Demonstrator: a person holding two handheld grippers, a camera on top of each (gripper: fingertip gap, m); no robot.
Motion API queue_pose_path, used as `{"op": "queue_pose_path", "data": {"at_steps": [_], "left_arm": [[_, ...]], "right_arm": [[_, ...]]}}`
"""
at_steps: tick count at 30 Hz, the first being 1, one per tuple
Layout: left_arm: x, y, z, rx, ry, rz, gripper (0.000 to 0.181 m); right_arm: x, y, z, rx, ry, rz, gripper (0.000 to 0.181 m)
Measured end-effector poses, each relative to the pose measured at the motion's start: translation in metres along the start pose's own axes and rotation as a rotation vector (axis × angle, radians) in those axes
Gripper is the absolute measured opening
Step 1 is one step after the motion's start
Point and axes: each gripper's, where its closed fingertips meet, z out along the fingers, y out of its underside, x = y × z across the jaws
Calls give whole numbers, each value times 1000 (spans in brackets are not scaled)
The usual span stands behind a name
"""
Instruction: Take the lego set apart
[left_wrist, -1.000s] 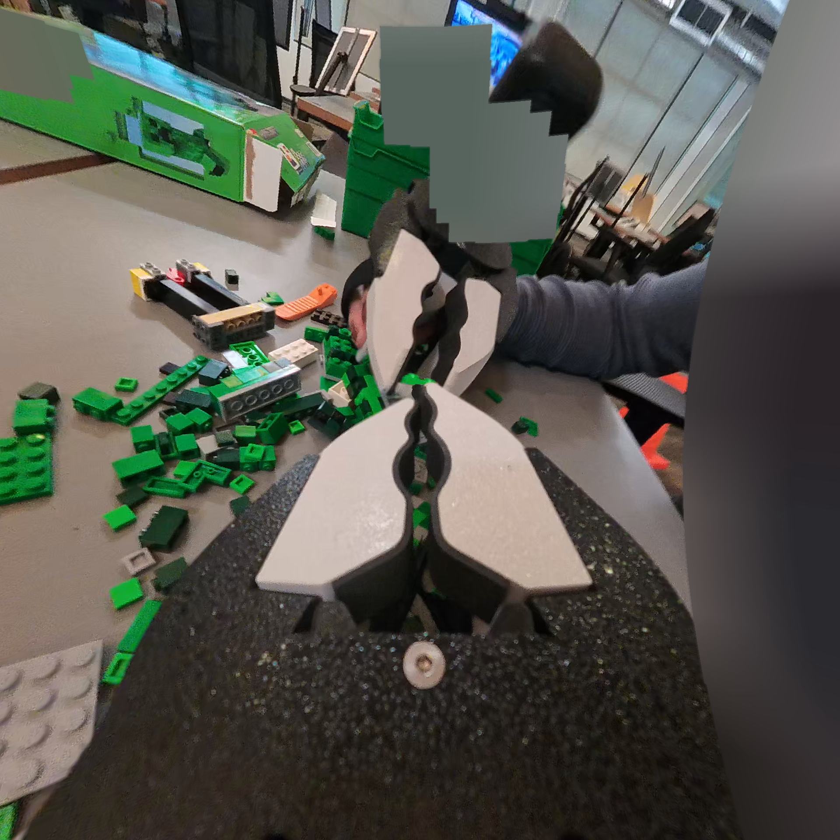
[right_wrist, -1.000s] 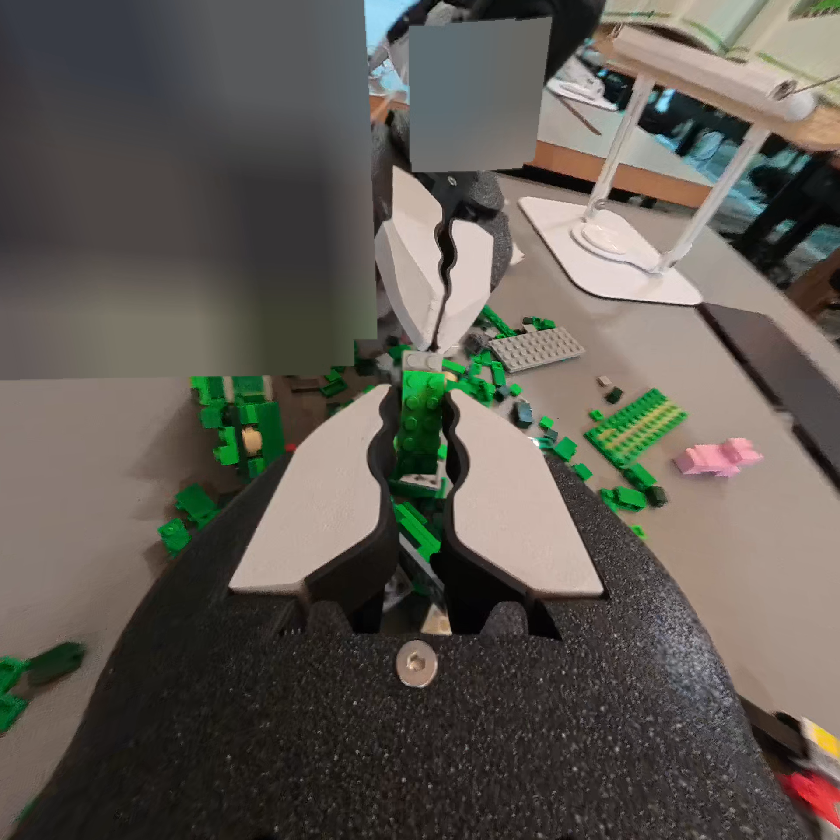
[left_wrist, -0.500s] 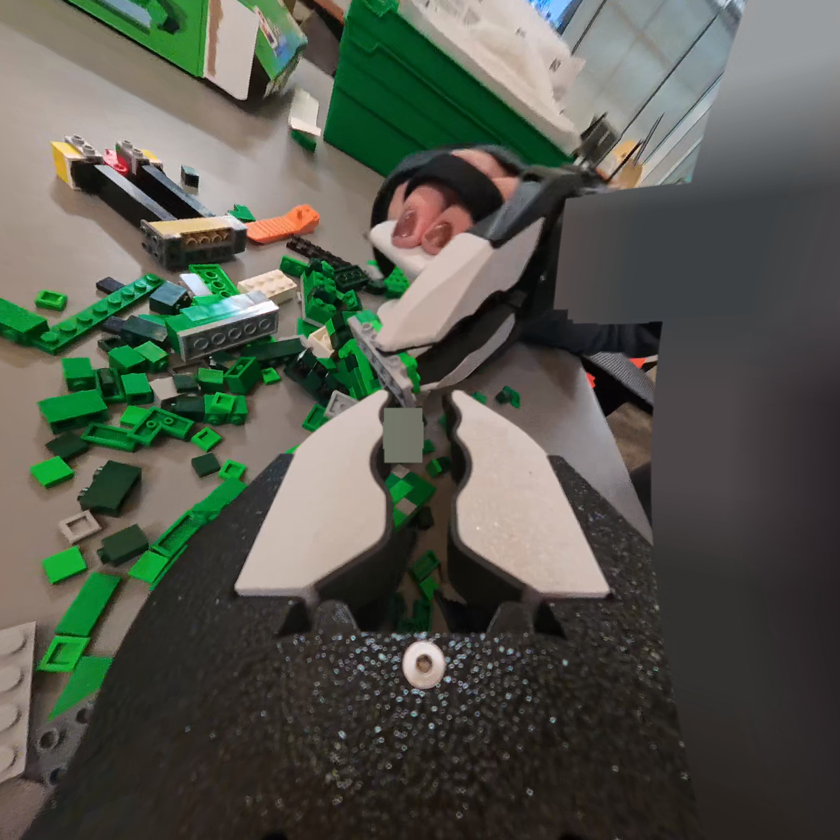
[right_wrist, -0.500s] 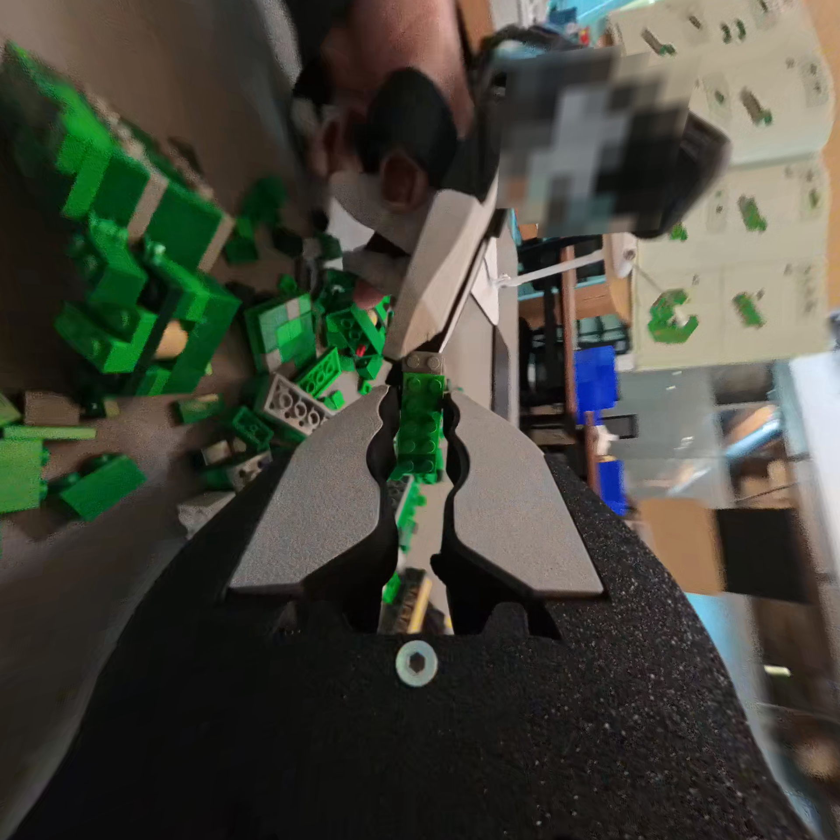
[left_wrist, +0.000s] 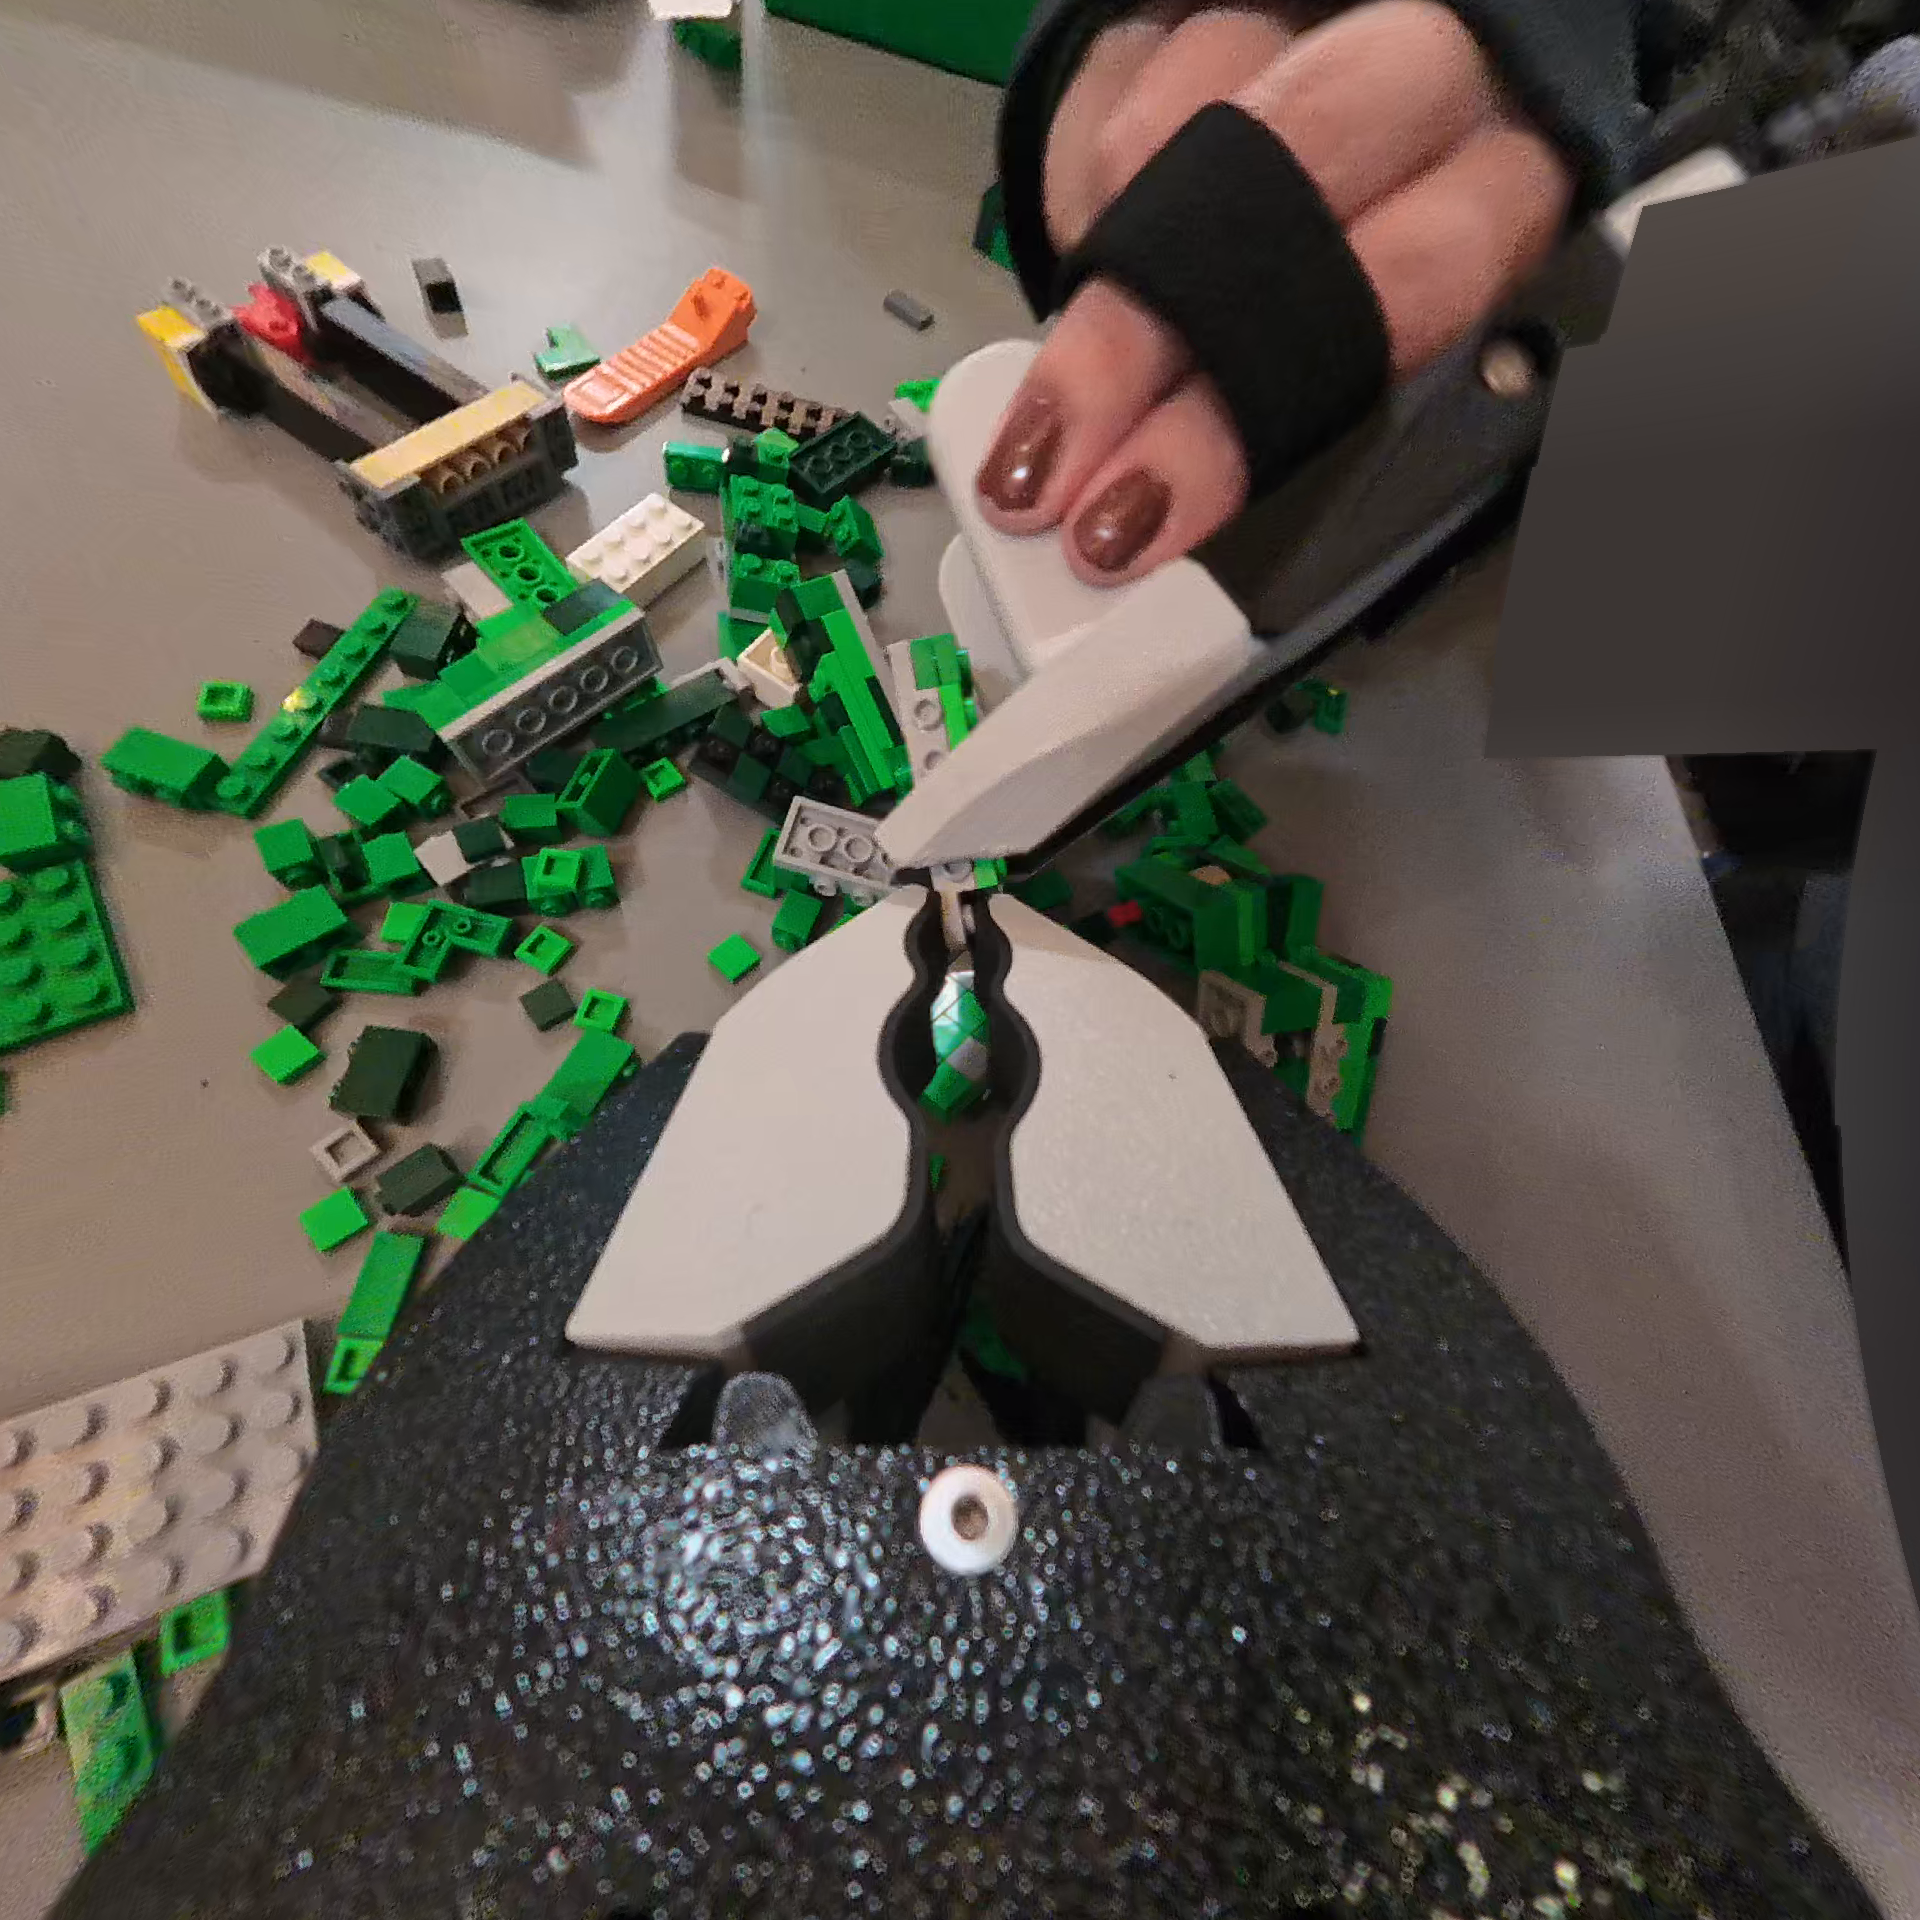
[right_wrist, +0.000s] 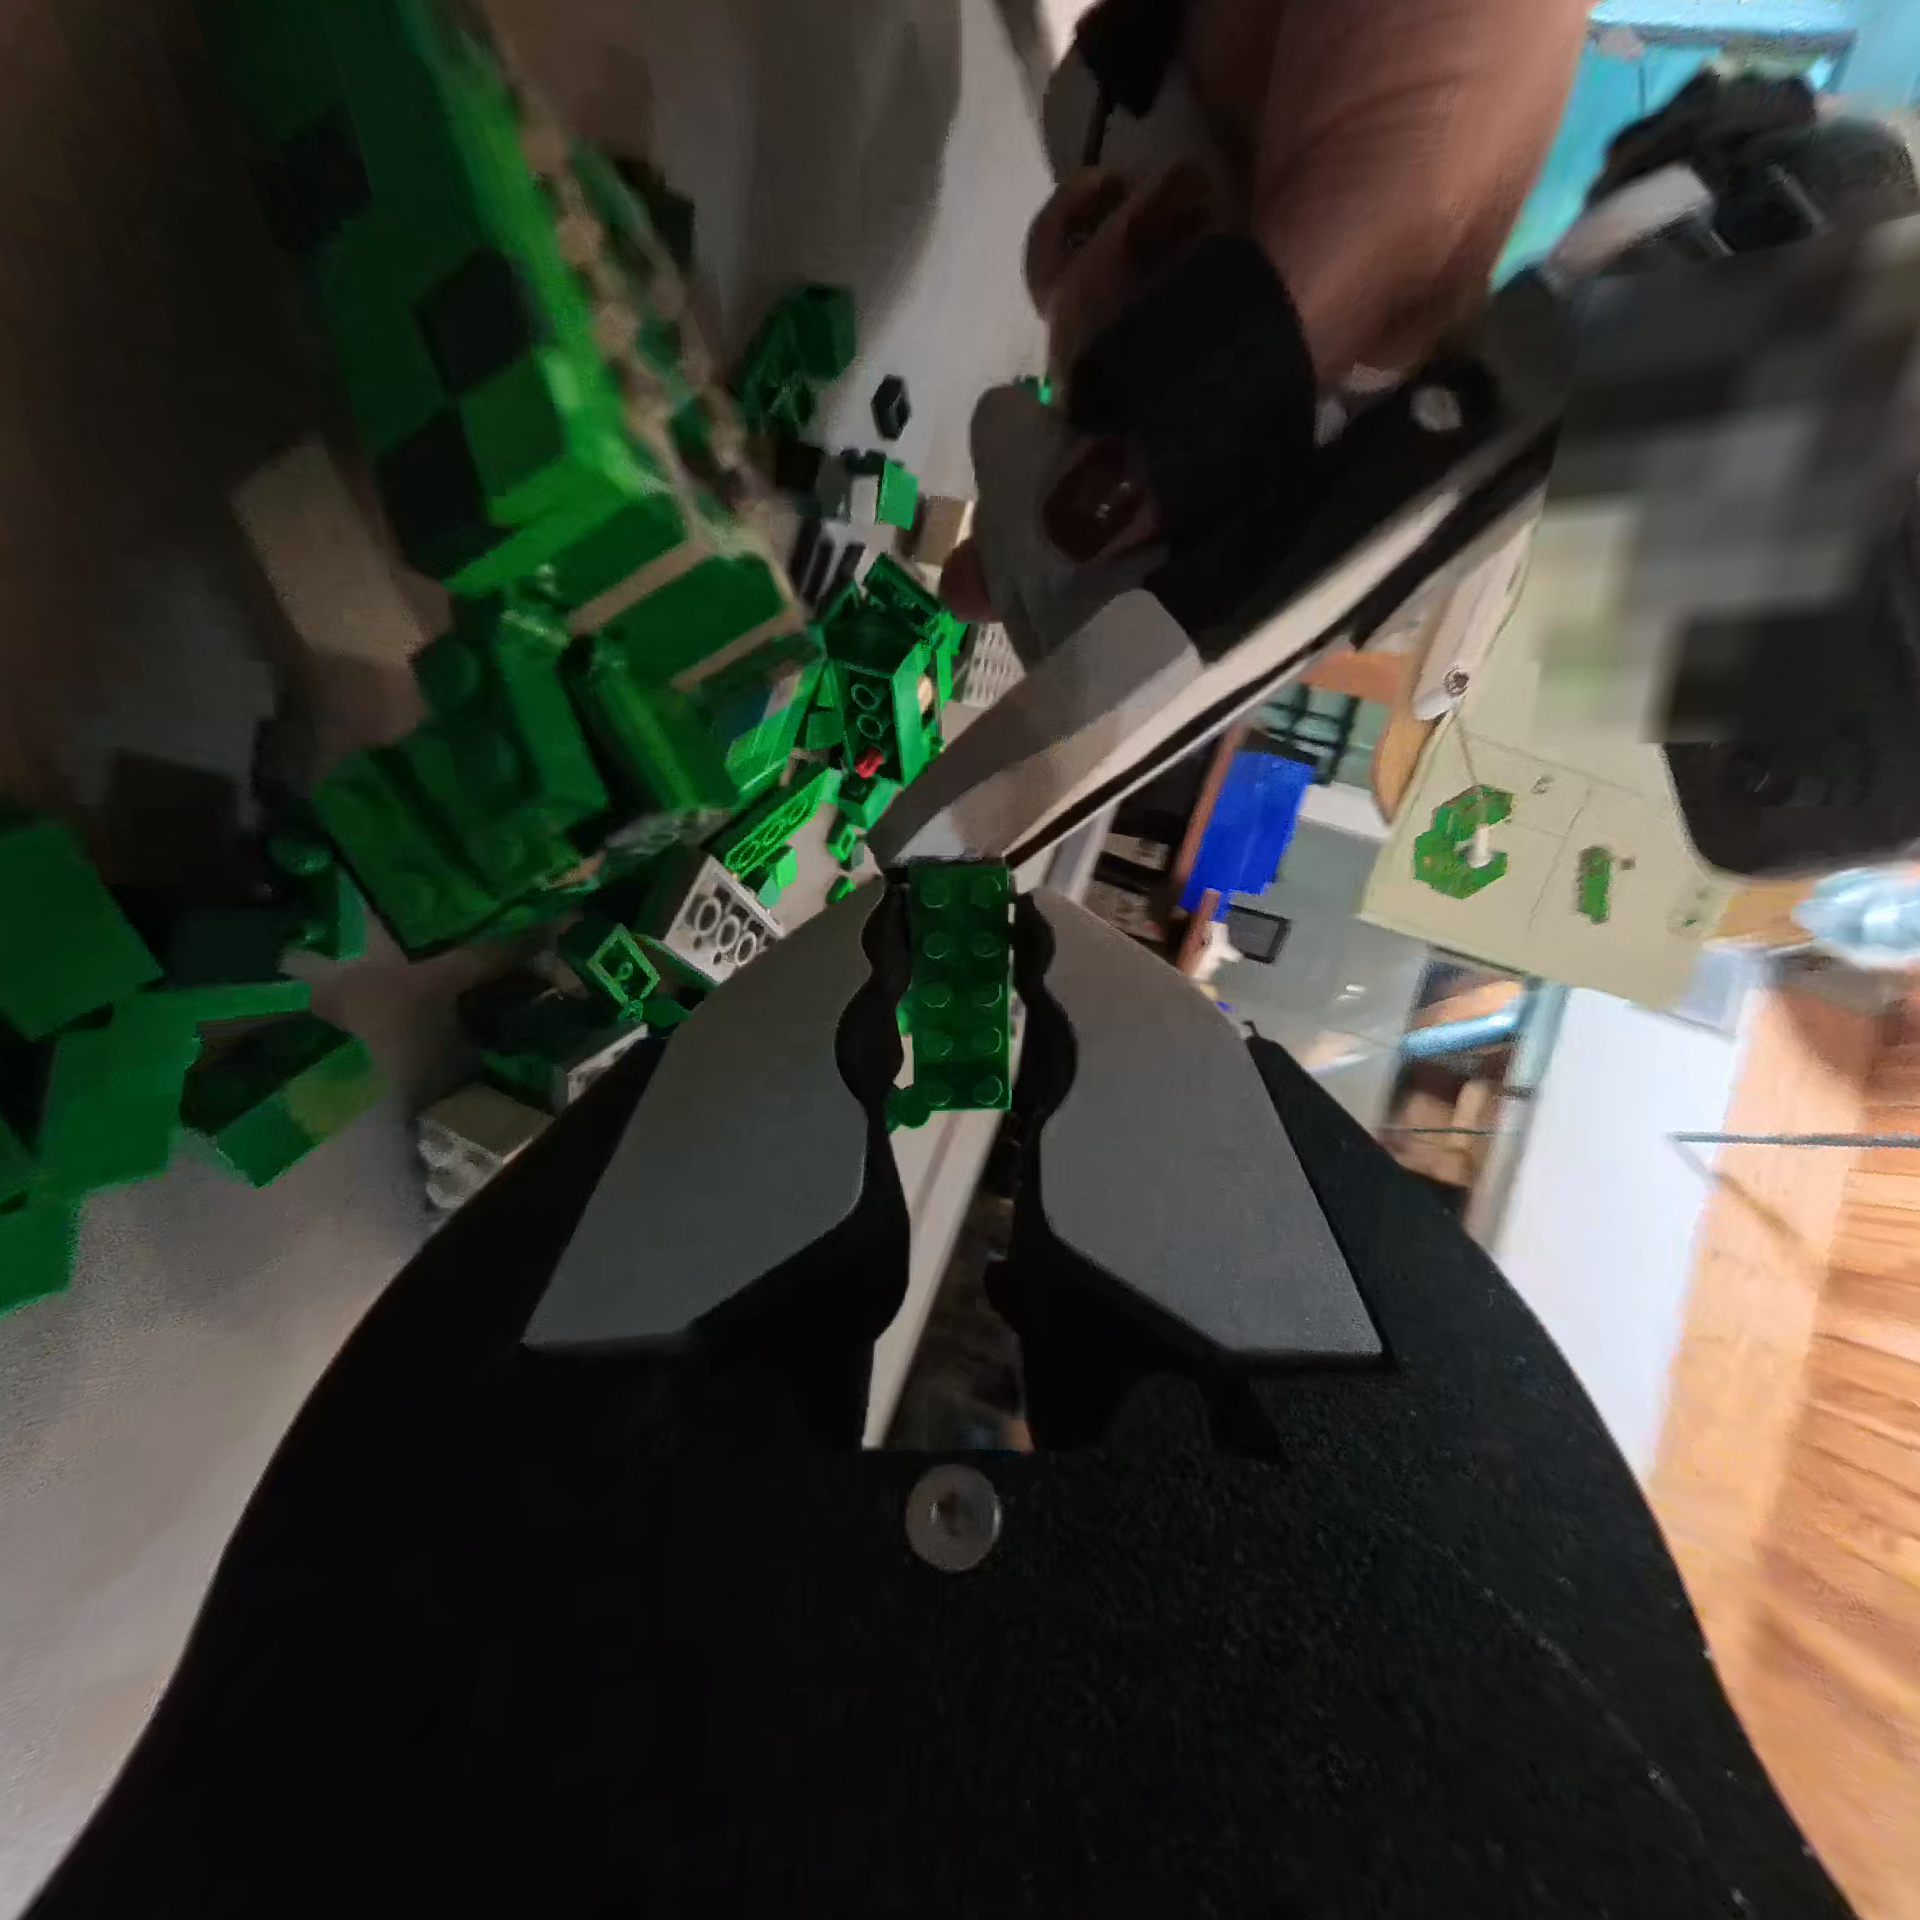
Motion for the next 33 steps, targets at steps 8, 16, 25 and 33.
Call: {"op": "queue_pose_path", "data": {"at_steps": [8, 16, 25, 33], "left_arm": [[11, -8, 3, 73, 49, 97, 6], [21, -5, 7, 69, 114, 103, 6], [7, -11, 3, 131, 96, -54, 5], [-1, -8, 6, 111, 36, -69, 4]], "right_arm": [[-2, -5, -14, 314, -195, 454, 19], [-7, -14, -24, 527, -308, 636, 18], [1, -1, -14, 500, -122, 613, 21], [-3, 5, -10, 463, -164, 667, 20]]}}
